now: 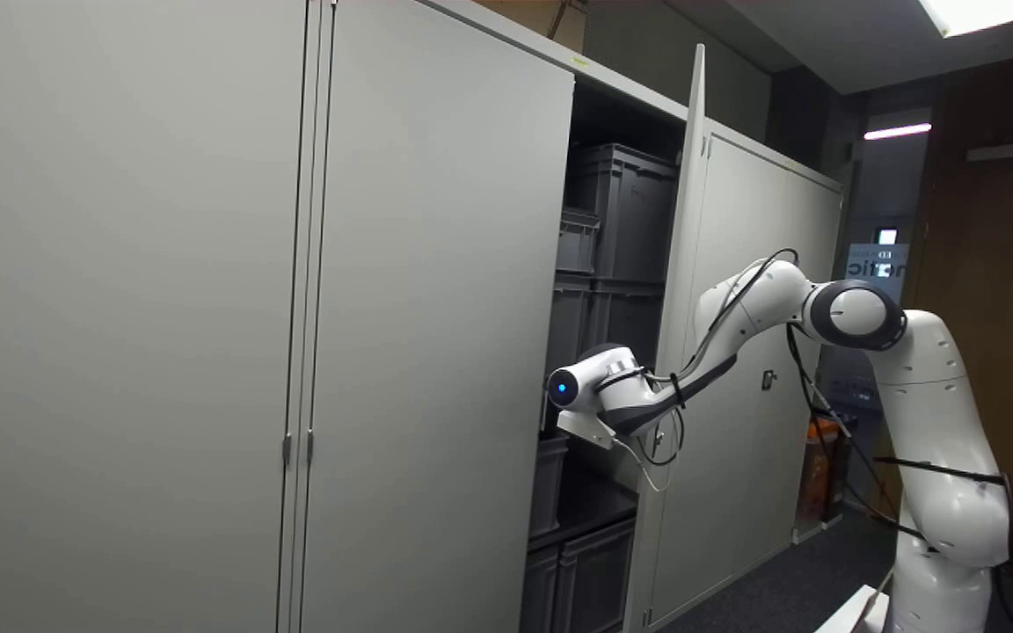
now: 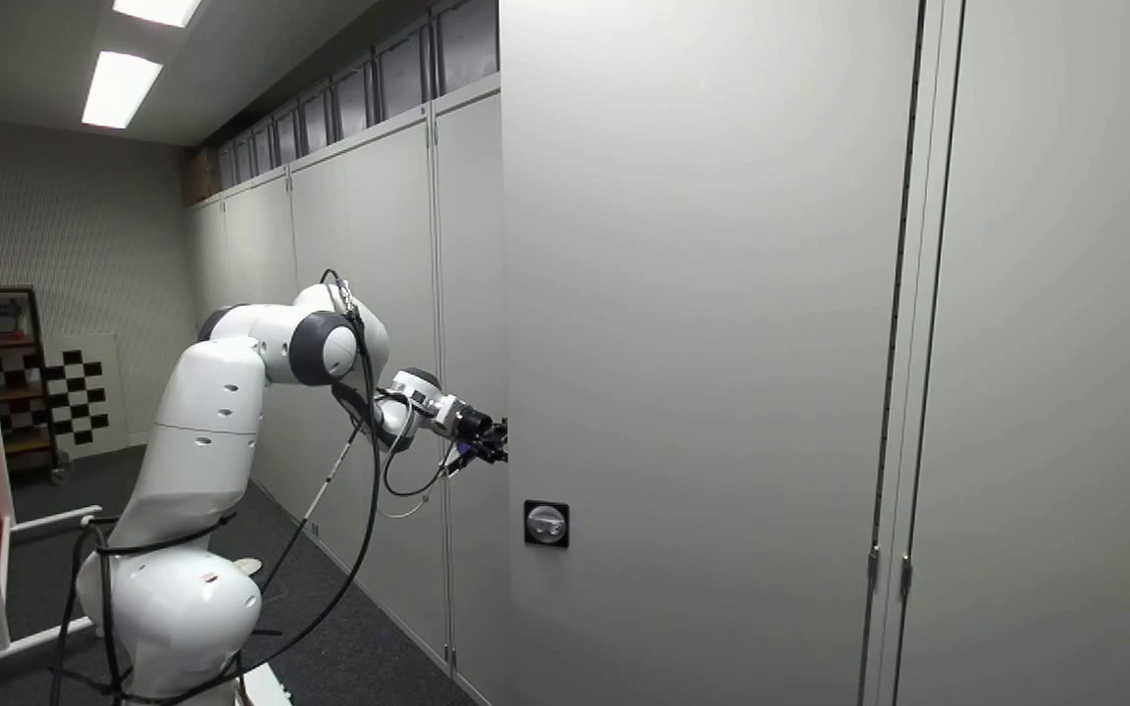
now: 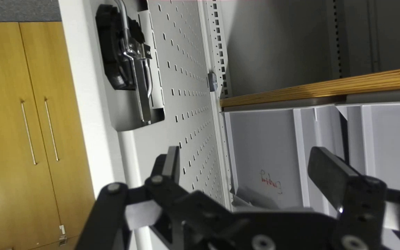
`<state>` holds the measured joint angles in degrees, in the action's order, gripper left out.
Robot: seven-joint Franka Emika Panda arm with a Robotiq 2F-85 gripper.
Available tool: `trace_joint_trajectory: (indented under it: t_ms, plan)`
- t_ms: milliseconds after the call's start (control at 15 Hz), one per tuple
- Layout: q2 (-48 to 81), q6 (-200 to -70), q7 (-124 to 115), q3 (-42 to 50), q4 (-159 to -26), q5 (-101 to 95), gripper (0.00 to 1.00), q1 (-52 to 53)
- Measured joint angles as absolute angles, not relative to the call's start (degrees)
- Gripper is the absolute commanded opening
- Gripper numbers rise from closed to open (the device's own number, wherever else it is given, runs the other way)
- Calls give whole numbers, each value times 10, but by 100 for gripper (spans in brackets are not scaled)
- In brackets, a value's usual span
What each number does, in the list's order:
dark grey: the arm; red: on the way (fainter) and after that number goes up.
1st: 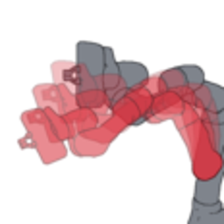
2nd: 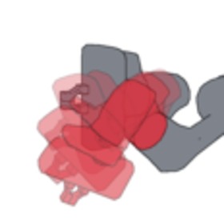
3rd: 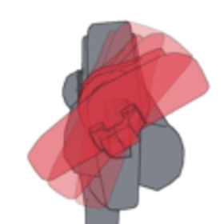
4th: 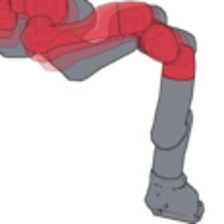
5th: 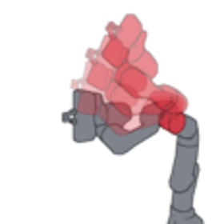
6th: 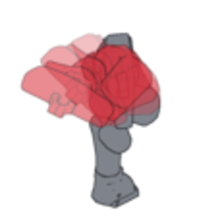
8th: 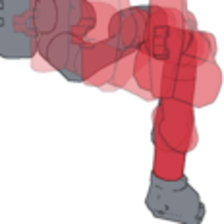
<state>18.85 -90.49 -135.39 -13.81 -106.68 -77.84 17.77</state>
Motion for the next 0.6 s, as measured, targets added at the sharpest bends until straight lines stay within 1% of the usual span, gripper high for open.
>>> trace_joint_trajectory:
  t_ms: [600]
  plan:
    - [188, -875, -1354, -135, -1068, -767, 100, 178]
